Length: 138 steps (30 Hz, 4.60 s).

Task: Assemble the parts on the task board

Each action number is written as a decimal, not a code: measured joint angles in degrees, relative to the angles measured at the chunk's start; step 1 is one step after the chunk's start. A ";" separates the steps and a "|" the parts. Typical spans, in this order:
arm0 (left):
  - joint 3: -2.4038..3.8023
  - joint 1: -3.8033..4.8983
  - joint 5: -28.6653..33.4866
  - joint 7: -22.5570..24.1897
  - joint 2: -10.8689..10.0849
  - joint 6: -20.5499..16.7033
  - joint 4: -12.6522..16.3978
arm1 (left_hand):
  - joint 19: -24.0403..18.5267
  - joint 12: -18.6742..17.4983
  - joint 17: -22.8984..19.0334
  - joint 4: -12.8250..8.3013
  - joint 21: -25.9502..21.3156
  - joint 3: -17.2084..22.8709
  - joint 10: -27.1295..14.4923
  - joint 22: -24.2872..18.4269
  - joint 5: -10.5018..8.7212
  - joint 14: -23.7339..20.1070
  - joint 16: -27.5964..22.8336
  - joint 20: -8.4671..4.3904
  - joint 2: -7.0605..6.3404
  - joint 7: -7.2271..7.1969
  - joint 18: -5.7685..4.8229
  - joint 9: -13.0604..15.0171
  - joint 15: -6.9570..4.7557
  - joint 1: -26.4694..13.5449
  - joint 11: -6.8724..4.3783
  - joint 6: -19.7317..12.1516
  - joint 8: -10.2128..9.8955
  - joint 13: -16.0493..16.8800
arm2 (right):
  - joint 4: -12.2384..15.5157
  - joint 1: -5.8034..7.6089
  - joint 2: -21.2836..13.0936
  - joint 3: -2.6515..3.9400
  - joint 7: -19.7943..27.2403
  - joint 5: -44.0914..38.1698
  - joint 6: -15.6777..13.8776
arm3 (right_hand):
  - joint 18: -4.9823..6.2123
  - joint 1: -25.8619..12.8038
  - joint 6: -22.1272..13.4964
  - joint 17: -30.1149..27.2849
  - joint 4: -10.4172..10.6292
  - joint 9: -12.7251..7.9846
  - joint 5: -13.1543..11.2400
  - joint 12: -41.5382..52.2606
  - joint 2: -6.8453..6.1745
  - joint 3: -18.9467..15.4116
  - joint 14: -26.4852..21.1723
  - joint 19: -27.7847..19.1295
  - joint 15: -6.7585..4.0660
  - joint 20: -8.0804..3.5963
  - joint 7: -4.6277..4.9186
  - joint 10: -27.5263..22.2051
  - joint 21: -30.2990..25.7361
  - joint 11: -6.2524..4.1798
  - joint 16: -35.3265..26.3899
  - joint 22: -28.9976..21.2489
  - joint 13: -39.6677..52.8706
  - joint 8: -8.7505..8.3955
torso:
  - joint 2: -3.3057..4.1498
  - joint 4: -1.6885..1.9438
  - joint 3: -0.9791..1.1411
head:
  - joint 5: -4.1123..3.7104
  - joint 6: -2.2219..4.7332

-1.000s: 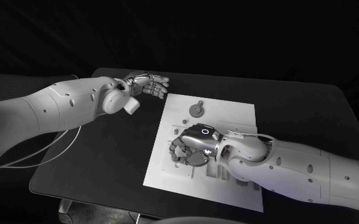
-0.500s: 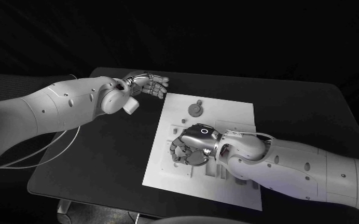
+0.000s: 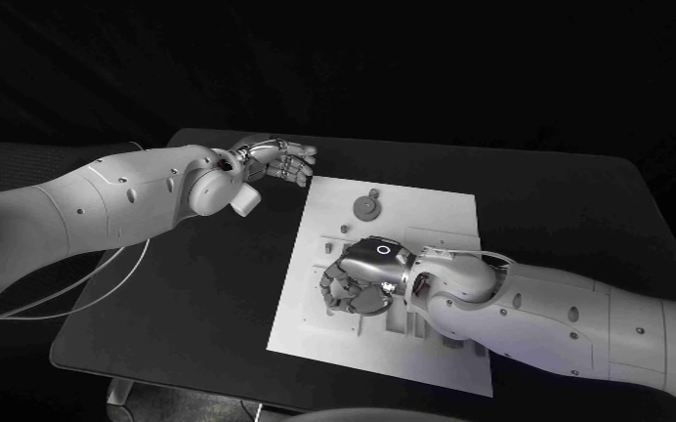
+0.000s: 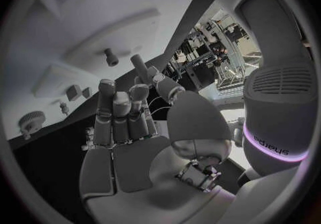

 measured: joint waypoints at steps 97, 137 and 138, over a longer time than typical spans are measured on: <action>0.00 0.00 -0.55 -0.95 0.03 0.01 0.03 | 0.00 0.00 -0.02 0.00 0.05 0.00 0.00 -0.18 0.00 0.00 0.00 0.00 0.00 0.03 -0.09 -0.24 0.00 0.00 0.00 -0.03 0.00 0.11 | -1.76 -1.47 0.74 0.01 -2.52 0.57 2.26 | 0.14 2.30 -4.27 0.42 -0.24 1.63 0.07 -0.68 -5.08 -1.19 -1.71 -1.36 1.04 0.92 3.14 -2.98 -0.51 2.55 -0.27 0.00 1.28 -4.24 | 0.01 0.01 0.01 | 0.12 -0.81; -0.01 0.00 -0.60 -1.03 -0.51 -0.08 -0.36 | 0.00 0.00 -0.02 0.00 0.05 0.00 -0.21 -0.22 -0.01 0.00 0.00 0.00 0.23 0.03 -0.12 -0.28 0.00 0.23 0.21 -0.03 0.00 0.19 | 7.34 5.80 -11.57 4.01 -3.58 11.20 1.45 | -0.33 -0.59 -5.30 0.47 0.49 0.73 0.07 -0.44 -6.30 -1.93 -1.11 -1.14 2.08 1.14 3.36 -2.78 -0.51 3.19 -0.27 0.00 1.47 -5.29 | -0.03 -0.07 0.04 | -0.72 1.43; -0.01 0.00 -0.60 -1.03 -0.52 -0.10 -0.38 | 0.00 0.00 -0.02 0.00 0.05 0.00 -0.21 -0.22 -0.01 0.00 0.00 0.00 0.23 0.03 -0.11 -0.28 0.00 0.23 0.21 -0.03 0.00 0.19 | 7.25 6.05 -12.16 4.63 -3.88 12.50 2.35 | -0.33 -1.79 -5.30 0.47 1.13 0.73 0.07 -0.44 -6.17 -2.19 -1.11 -1.02 2.08 1.26 3.37 -2.78 -0.51 3.19 -0.27 0.00 1.47 -5.29 | -0.03 -0.07 0.04 | -0.86 1.53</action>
